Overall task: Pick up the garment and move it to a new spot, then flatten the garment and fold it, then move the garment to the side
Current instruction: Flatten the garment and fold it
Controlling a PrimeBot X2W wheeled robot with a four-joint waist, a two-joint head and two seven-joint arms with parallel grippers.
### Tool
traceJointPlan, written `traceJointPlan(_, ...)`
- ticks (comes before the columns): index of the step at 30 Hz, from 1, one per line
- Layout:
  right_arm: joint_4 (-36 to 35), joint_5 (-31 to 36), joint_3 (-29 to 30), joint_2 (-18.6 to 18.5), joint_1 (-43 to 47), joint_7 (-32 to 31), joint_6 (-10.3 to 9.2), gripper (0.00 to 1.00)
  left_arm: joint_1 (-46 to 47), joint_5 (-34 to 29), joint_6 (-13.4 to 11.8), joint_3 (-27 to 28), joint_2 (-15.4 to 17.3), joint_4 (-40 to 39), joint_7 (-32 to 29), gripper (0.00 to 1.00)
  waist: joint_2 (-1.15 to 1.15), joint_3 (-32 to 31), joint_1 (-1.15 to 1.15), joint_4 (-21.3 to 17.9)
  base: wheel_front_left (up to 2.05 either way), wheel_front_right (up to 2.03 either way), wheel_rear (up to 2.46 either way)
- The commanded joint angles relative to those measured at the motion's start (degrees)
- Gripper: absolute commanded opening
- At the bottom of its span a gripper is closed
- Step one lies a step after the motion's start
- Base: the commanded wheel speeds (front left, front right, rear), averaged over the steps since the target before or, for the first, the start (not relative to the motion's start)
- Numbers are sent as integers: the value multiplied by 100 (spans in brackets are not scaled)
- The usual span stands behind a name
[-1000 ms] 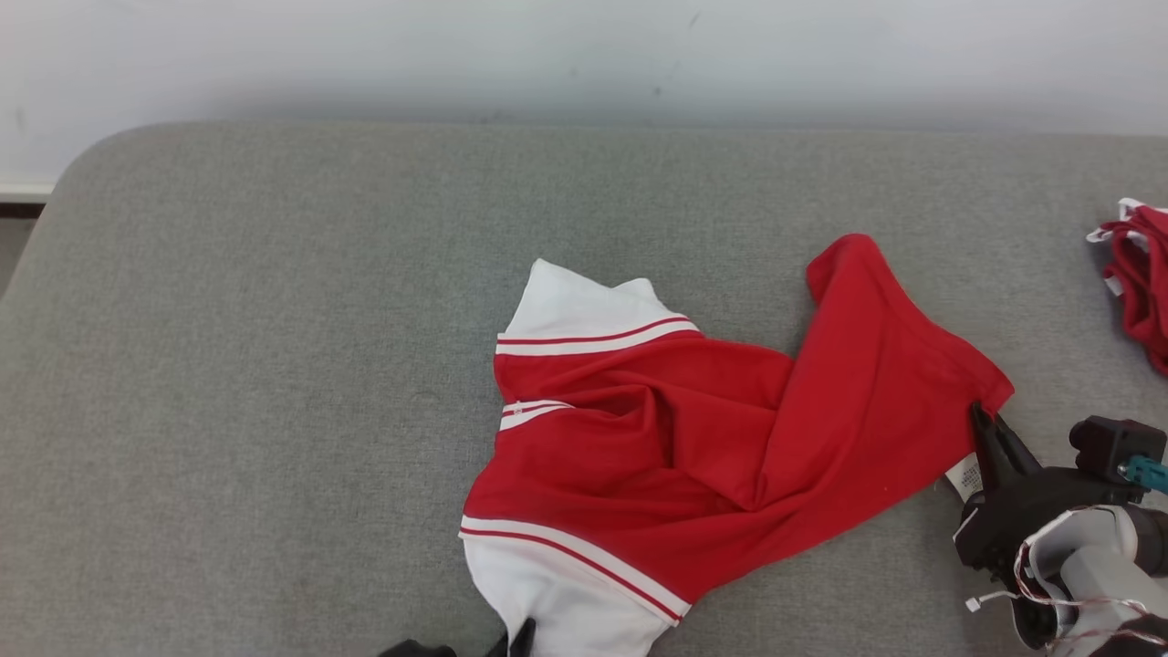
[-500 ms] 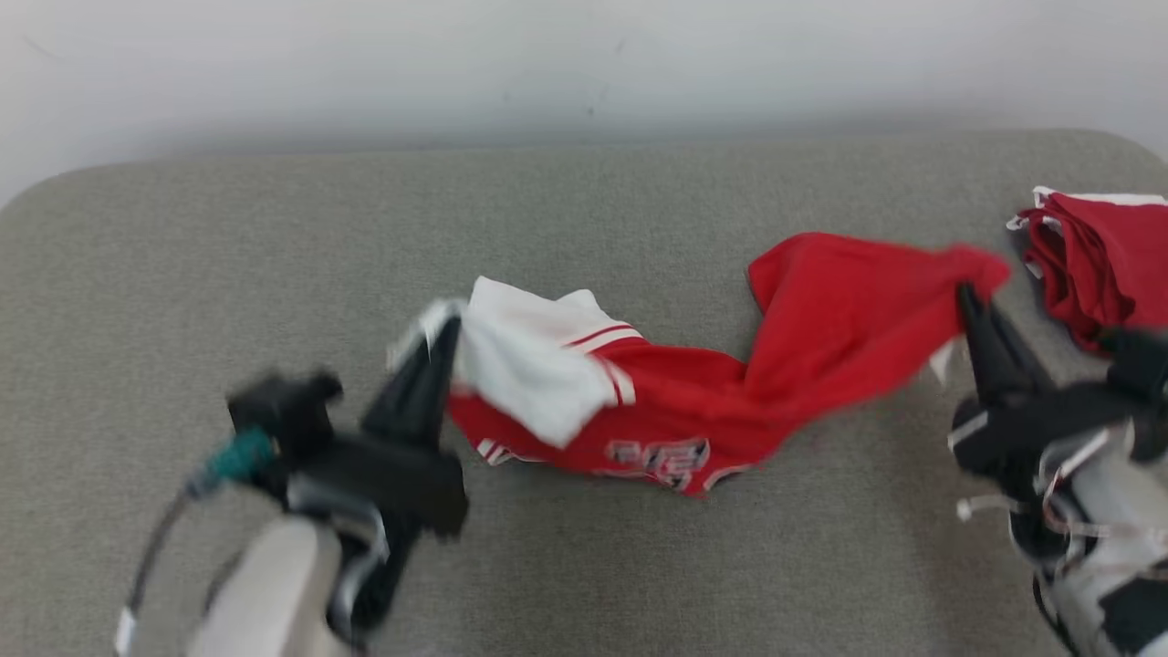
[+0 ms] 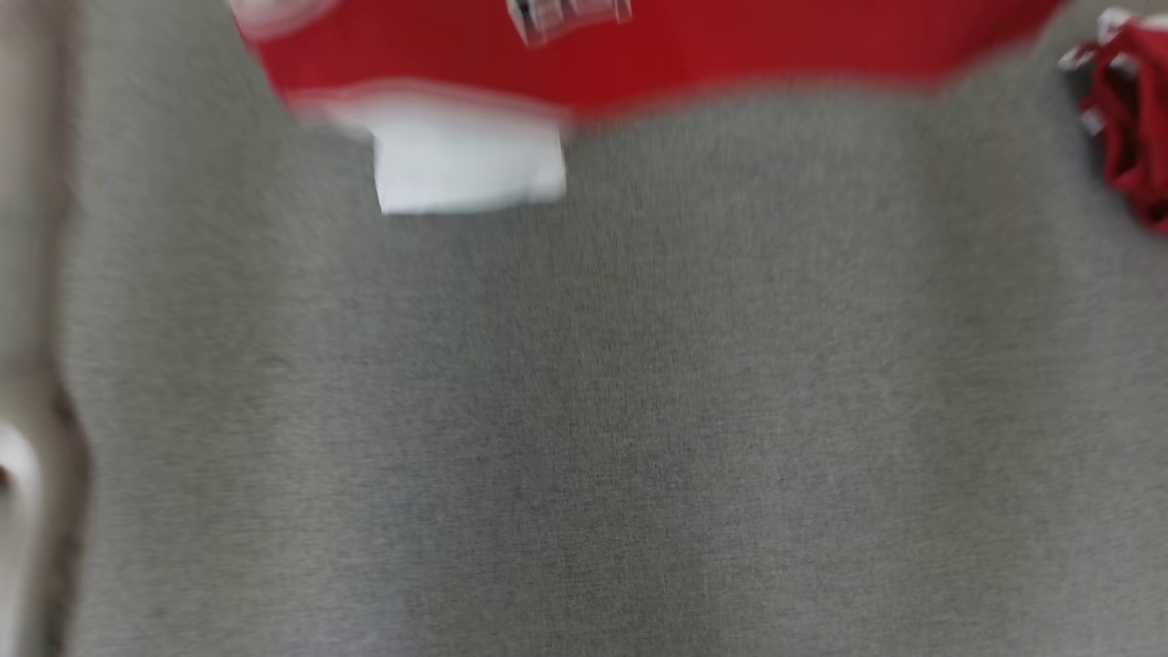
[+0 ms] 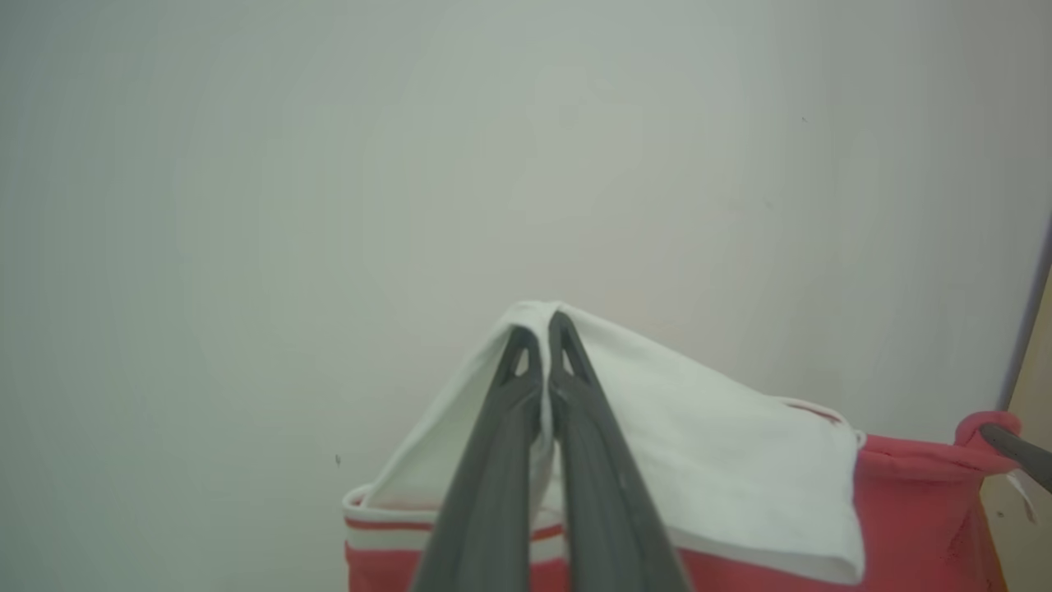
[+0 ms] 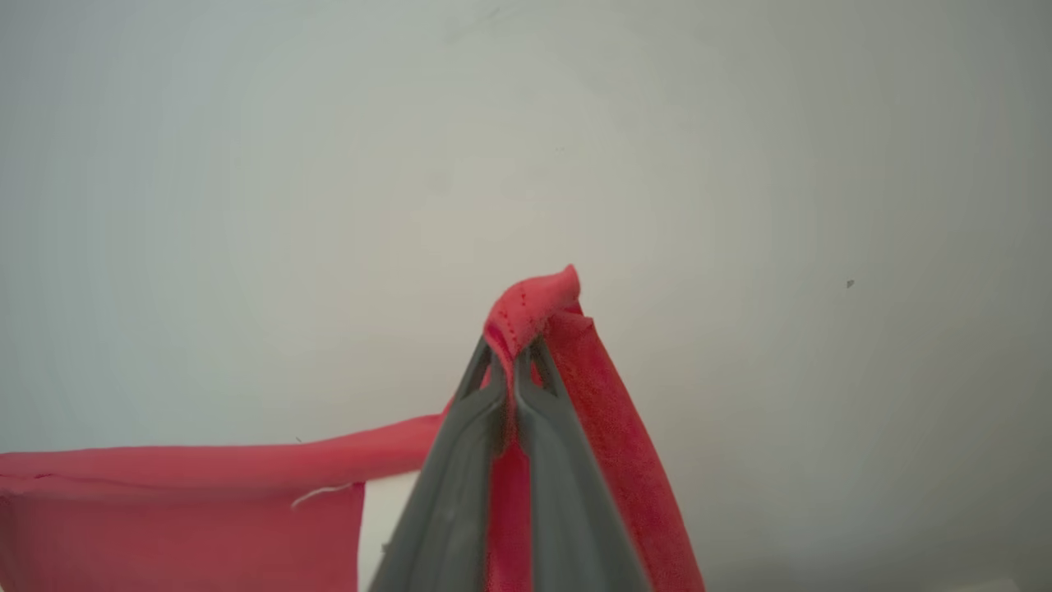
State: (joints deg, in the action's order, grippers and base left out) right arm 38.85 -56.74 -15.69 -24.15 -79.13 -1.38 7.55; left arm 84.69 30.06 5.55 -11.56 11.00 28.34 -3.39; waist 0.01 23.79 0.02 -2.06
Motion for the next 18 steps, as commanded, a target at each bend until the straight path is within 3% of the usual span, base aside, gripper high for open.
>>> traceJointPlan(1,237,54,83,103,-518,-20,-15,0,555,-161,-49,11,60,241,42,0,-1,1211,-2,-248,0,0,0)
traceJointPlan(4,681,231,143,238,-1473,49,-15,0,1582,-291,-105,14,97,774,141,0,-1,1349,-2,-352,0,0,0)
traceJointPlan(11,1540,570,197,497,-2780,218,-15,0,3173,-476,-89,-61,148,1718,312,0,-1,1370,-2,-456,0,0,0)
traceJointPlan(18,2308,1080,30,569,-3650,435,-15,0,4082,-503,-126,-99,-39,2668,637,0,-1,1396,-2,-372,0,0,0)
